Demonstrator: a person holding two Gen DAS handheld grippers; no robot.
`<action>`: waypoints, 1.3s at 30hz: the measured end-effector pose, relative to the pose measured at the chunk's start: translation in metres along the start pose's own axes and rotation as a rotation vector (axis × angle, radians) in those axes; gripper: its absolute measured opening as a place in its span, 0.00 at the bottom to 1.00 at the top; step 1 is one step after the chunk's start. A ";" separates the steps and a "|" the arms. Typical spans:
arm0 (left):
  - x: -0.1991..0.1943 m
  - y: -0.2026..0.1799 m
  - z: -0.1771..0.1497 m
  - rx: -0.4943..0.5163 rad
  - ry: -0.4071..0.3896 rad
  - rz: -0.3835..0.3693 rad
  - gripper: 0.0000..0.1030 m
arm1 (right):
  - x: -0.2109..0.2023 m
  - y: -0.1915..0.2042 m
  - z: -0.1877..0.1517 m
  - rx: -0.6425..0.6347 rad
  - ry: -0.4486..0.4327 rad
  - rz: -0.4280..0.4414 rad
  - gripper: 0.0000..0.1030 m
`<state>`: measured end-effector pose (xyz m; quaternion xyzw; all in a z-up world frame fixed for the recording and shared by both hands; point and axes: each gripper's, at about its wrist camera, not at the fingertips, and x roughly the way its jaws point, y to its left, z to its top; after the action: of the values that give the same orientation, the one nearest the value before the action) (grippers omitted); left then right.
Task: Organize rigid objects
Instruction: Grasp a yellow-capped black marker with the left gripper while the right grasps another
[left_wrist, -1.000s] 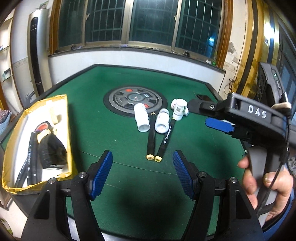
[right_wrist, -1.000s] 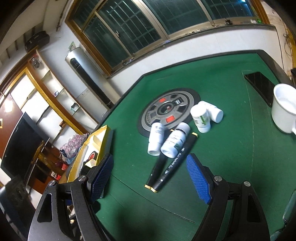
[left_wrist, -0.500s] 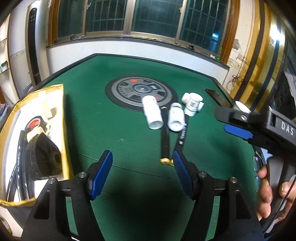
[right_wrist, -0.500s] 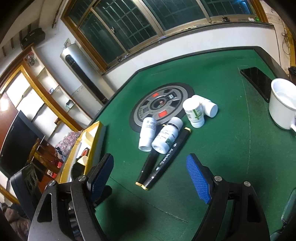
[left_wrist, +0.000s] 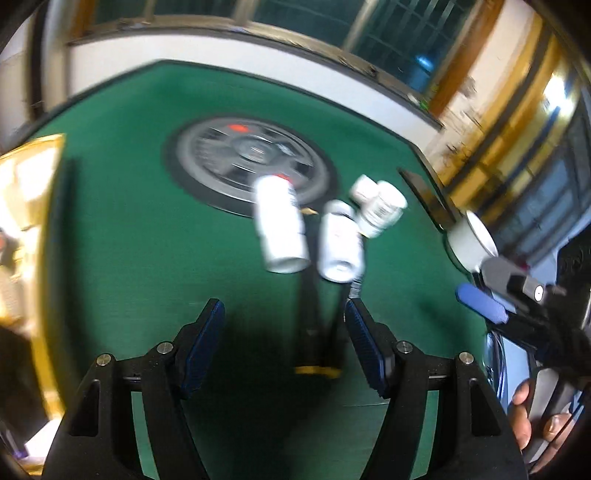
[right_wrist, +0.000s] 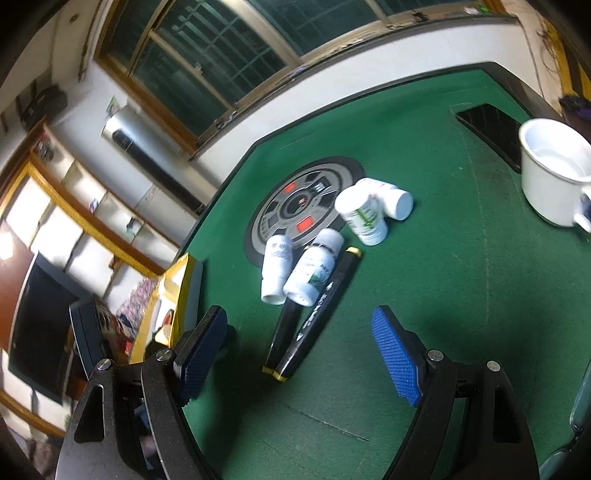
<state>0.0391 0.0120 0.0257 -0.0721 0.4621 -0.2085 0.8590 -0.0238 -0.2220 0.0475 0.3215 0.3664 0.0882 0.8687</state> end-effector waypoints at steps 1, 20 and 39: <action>0.009 -0.010 0.001 0.038 0.026 0.025 0.65 | 0.000 -0.003 0.001 0.012 -0.006 -0.001 0.74; 0.003 -0.002 -0.028 0.069 0.022 0.125 0.14 | 0.043 0.008 -0.002 -0.136 0.072 -0.178 0.74; 0.004 -0.018 -0.039 0.134 0.027 0.220 0.14 | 0.082 0.021 -0.005 -0.398 0.168 -0.427 0.18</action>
<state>0.0035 -0.0030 0.0063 0.0392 0.4636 -0.1445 0.8733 0.0336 -0.1712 0.0104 0.0521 0.4716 0.0002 0.8803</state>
